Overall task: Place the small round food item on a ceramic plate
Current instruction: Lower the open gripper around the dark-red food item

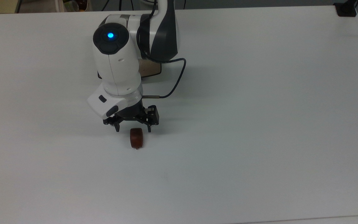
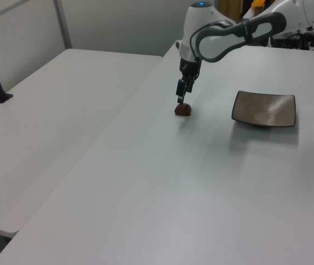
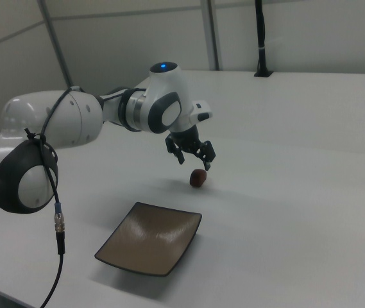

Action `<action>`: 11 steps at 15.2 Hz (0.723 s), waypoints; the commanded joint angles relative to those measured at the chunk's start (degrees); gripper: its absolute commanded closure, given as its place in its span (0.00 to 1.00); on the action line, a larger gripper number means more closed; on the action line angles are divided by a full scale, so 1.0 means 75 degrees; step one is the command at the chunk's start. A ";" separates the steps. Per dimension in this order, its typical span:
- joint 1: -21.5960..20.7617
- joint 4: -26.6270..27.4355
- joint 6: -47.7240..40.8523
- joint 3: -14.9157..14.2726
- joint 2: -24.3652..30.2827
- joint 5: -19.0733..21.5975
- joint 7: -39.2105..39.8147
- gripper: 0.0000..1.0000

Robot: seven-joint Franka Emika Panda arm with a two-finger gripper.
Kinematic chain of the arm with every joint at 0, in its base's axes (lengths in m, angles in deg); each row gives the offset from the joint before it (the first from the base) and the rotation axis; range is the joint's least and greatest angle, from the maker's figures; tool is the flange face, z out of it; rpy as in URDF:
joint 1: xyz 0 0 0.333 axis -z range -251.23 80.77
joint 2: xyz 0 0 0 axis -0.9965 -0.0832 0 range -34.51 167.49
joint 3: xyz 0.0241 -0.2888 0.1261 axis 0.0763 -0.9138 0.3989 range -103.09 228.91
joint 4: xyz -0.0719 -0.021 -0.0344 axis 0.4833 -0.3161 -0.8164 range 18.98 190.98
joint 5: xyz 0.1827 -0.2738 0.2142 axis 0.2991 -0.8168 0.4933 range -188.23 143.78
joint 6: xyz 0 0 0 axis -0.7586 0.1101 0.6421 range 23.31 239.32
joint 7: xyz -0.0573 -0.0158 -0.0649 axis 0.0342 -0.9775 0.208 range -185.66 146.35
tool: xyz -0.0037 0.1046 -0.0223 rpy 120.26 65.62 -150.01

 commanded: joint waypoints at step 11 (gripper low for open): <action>-0.0041 0.0564 0.0966 0.0151 -0.0221 -0.0566 0.0009 0.13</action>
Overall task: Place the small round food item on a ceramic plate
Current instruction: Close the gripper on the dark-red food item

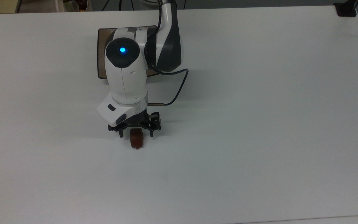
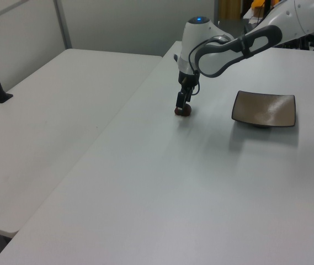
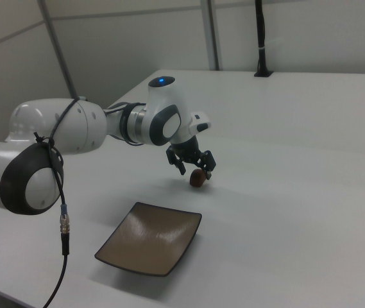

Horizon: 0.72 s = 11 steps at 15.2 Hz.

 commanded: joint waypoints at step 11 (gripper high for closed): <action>-0.0006 0.0545 0.0742 0.0083 0.0229 -0.0125 0.0079 0.69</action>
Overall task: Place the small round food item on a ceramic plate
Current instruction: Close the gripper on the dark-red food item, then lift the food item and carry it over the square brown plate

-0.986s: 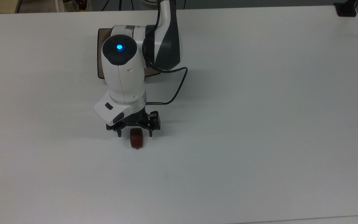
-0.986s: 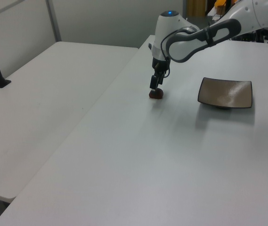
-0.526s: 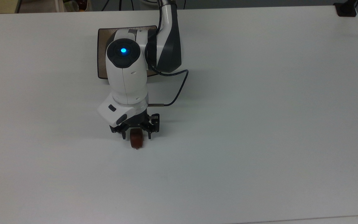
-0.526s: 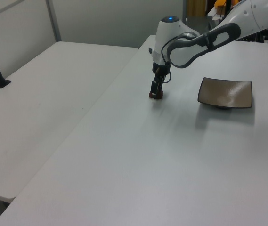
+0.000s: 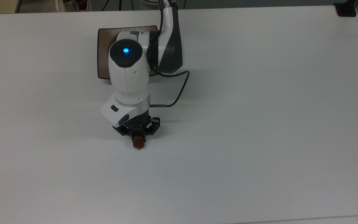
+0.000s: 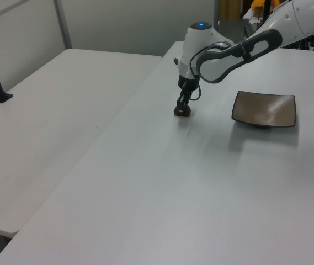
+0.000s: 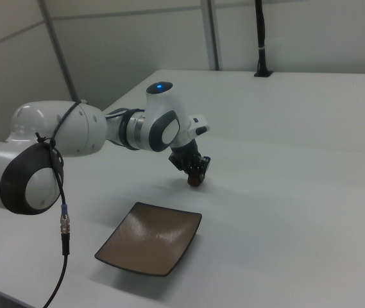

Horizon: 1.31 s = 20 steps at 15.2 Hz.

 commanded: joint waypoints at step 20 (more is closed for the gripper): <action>-0.0460 0.2439 -0.4932 0.0037 0.5344 0.0042 0.1221 0.68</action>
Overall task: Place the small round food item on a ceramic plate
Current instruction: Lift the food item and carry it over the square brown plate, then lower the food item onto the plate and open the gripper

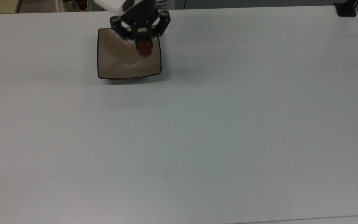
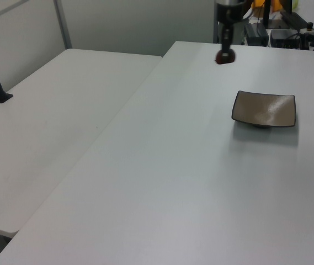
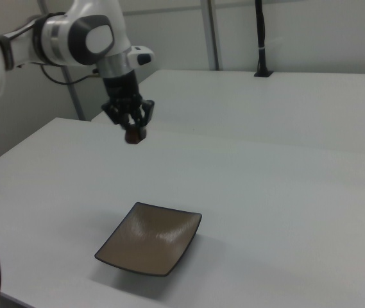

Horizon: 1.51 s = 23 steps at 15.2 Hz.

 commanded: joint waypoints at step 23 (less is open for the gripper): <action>0.0651 0.5297 0.3029 -0.0096 0.1468 0.0519 0.0712 0.68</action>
